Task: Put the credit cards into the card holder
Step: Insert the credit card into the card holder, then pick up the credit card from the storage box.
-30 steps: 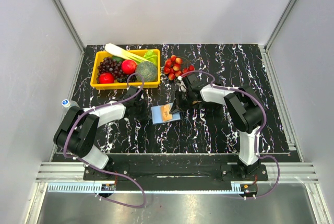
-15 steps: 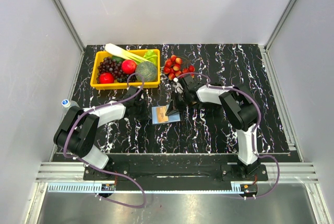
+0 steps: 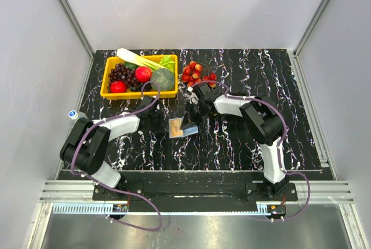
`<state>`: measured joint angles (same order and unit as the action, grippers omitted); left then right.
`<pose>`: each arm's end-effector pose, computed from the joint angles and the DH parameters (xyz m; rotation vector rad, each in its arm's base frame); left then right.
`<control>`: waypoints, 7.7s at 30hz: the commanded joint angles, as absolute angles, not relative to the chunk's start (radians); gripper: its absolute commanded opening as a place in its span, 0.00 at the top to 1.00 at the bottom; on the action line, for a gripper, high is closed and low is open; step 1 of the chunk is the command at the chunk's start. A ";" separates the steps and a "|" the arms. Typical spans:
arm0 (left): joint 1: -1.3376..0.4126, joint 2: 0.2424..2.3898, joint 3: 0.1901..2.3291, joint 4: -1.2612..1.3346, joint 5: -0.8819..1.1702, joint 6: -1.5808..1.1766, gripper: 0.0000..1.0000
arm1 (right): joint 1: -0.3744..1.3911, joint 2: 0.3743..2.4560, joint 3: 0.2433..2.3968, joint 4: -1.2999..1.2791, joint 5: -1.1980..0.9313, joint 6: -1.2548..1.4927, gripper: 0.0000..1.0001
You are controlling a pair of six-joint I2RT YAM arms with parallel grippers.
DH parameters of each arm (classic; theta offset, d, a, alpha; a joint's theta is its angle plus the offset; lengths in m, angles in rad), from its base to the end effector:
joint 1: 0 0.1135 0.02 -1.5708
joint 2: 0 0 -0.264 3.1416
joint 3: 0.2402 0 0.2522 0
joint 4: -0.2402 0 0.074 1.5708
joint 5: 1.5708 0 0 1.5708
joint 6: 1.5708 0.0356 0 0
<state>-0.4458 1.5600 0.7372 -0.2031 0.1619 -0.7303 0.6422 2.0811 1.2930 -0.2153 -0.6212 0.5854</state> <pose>0.2541 -0.1278 0.1454 -0.3237 2.6940 -0.6036 0.3236 0.2679 0.1257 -0.3397 2.7771 1.1987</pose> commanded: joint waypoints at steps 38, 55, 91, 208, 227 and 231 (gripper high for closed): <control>-0.449 1.554 0.790 -0.186 0.262 -0.653 1.00 | 0.245 1.833 1.413 -0.699 -0.012 0.338 0.56; -0.449 1.589 0.818 -0.198 0.267 -0.646 1.00 | 0.247 1.911 1.419 -0.634 -0.162 0.321 0.74; -0.448 1.617 0.830 -0.202 0.281 -0.630 1.00 | 0.247 1.934 1.431 -0.677 -0.029 0.310 0.49; -0.446 1.663 0.859 -0.207 0.325 -0.612 1.00 | 0.480 1.957 1.546 -0.597 -0.253 0.380 0.52; -0.446 1.669 0.859 -0.207 0.325 -0.609 1.00 | 0.425 1.985 1.552 -0.566 -0.256 0.382 0.38; -0.446 1.671 0.861 -0.206 0.327 -0.609 1.00 | 0.420 2.016 1.557 -0.560 -0.345 0.388 0.37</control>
